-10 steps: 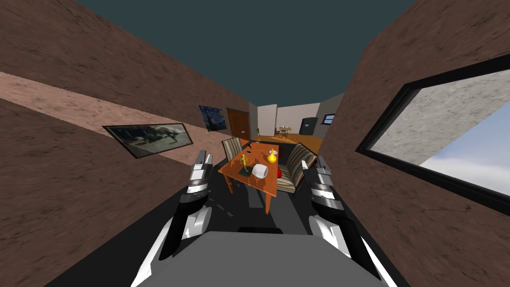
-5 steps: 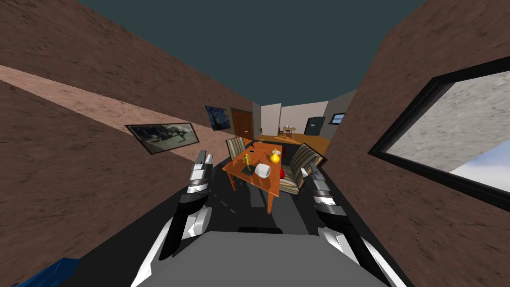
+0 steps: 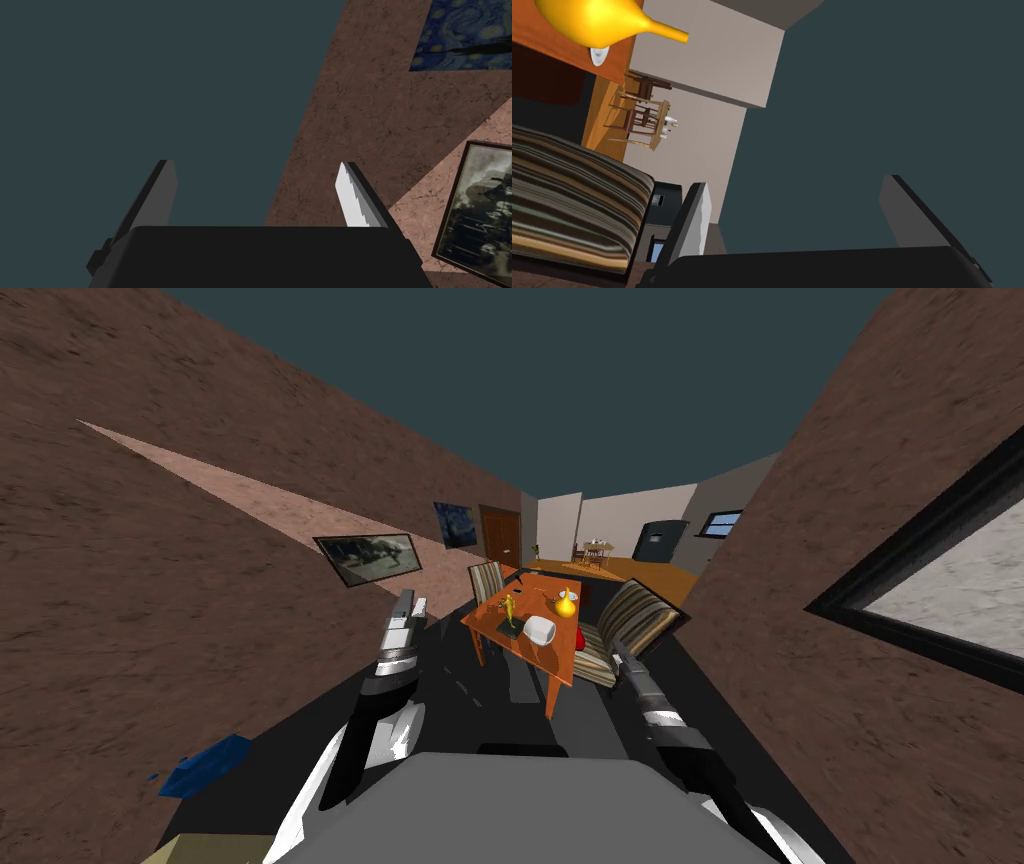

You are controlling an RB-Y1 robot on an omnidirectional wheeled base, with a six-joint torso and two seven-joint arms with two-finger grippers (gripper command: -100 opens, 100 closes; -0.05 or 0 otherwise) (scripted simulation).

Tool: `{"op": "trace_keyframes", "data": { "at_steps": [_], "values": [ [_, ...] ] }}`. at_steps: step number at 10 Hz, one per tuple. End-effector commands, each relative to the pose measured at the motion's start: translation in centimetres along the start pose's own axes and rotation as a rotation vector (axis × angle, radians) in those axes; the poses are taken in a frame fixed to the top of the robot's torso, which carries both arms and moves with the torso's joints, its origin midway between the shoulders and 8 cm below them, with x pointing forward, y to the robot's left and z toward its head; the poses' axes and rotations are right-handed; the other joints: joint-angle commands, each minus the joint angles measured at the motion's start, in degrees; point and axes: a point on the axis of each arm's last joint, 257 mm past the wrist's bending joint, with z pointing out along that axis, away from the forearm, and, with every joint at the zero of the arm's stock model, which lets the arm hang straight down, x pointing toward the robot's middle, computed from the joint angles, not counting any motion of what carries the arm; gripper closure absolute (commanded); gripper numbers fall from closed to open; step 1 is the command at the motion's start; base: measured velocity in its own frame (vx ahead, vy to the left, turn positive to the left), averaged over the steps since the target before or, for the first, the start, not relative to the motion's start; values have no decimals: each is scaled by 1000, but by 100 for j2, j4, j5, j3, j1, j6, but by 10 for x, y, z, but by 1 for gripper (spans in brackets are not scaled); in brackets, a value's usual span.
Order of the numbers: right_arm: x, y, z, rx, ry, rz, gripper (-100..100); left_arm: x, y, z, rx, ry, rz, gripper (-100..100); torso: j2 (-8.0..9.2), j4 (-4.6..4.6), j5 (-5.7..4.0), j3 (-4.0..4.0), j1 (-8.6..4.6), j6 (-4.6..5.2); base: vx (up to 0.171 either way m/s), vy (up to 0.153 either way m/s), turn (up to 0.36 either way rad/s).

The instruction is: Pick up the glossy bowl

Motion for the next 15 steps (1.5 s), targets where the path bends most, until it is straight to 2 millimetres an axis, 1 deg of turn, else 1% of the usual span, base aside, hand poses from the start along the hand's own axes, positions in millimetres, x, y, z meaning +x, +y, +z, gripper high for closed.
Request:
{"op": "trace_keyframes", "data": {
  "at_steps": [1, 2, 3, 5, 6, 8, 10, 11, 12, 13, 15],
  "values": [
    [-3, -43, -18, 112, 42, -114, -100, 0, 0, 0, 0, 0, 0, 0, 0, 0, 0, 0, 0, 0, -29, 49, 230],
    [-5, -69, -32, 179, 70, -181, -100, 0, 0, 0, 0, 0, 0, 0, -1, 0, 0, 0, -2, -1, -23, 51, 245],
    [-5, -70, -34, 184, 71, -183, -100, 0, 0, 0, 0, 0, 0, 0, 0, 0, 0, 0, 1, 0, -11, 27, 91],
    [-12, -119, -70, 319, 136, -320, -100, 0, 0, 0, 0, 0, 0, 0, -6, -1, -2, -3, -8, -1, -5, 37, 255],
    [-12, -123, -72, 329, 138, -320, -100, 0, 0, 0, 0, 0, 0, 0, -8, -1, -1, -4, -4, -1, 17, 18, 62],
    [-24, -172, -119, 471, 213, -450, -100, 0, 0, 0, 0, 0, 0, 0, -18, -3, -2, -10, -9, 1, 46, 56, 179],
    [-24, -172, -120, 473, 216, -454, -100, 0, 0, 0, 0, 0, 0, 0, -24, -5, 1, -14, 0, 2, 22, 27, 78],
    [-31, -195, -146, 543, 259, -519, -100, 0, 0, 0, 0, 0, 0, 0, -15, -3, -1, -9, -10, 3, 36, 45, 147],
    [-38, -211, -169, 599, 304, -582, -100, 0, 0, 0, 0, 0, 0, 0, -19, -4, 0, -11, -2, 1, 71, 87, 261],
    [-39, -215, -173, 610, 306, -582, -100, 0, 0, 0, 0, 0, 0, 0, -32, -6, 2, -18, 8, -2, 50, 59, 175],
    [-58, -249, -230, 736, 407, -701, -100, 0, 0, 0, 0, 0, 0, 0, -29, -6, 2, -17, 6, -1, 69, 84, 264]
  ]
}}
